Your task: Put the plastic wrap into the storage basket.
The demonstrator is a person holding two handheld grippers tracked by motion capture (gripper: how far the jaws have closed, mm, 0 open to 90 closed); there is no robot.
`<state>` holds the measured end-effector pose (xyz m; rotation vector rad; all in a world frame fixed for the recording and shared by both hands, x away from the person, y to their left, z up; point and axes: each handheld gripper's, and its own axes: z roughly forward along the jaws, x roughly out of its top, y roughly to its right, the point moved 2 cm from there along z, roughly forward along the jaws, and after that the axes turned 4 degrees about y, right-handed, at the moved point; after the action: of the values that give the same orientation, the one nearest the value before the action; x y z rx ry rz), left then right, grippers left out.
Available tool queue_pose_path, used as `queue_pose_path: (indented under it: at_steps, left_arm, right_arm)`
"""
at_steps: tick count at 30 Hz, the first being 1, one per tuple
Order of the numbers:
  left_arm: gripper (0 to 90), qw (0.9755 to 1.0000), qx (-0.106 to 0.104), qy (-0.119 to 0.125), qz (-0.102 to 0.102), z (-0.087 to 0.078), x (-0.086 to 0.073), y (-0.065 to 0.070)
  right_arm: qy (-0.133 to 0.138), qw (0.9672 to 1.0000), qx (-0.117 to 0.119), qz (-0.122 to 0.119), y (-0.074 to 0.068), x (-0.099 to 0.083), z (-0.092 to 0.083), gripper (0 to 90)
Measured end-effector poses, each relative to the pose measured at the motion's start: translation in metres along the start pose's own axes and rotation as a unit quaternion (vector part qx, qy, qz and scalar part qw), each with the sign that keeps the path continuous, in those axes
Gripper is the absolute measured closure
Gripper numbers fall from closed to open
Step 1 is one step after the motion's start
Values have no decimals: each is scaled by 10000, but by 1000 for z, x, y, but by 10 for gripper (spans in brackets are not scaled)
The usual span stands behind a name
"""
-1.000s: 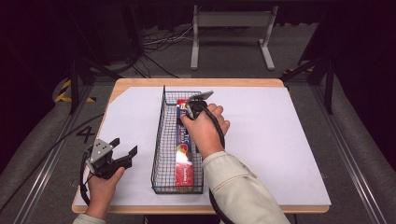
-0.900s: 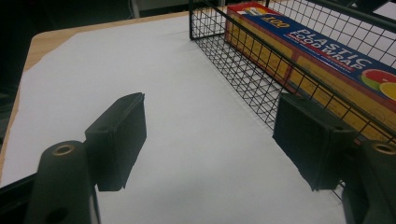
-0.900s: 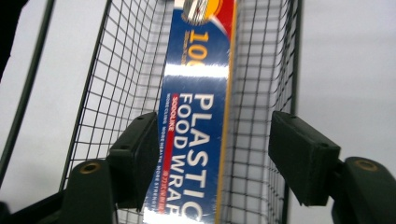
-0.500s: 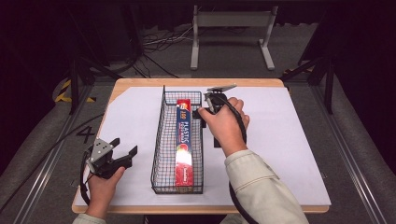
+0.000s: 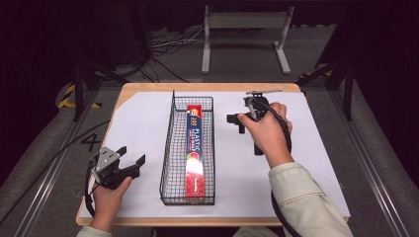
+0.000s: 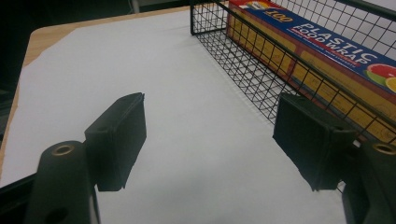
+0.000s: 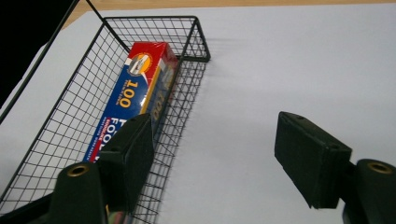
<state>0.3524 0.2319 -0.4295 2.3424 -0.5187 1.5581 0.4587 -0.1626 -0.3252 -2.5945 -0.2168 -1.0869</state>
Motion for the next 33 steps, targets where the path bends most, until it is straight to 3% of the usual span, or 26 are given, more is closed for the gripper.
queue_pose_path:
  at_steps: [9, 18, 28, 33]
  left_arm:
    - [258, 10000, 46, -40, 2, 1, -3, -2]
    - [256, 10000, 53, -48, 41, 2, -5, -4]
    - [252, 9998, 4, -97, 182, 8, -8, -4]
    - [251, 9997, -78, -151, 156, 11, -12, -5]
  right_arm:
    - [295, 9987, 95, -400, 43, -12, -18, 252]
    - [614, 9946, 307, -772, 77, -27, -33, 229]
    - [879, 9899, 421, -1027, 106, -57, -29, 202]
    - [844, 9887, 466, -1145, 116, -74, -24, 191]
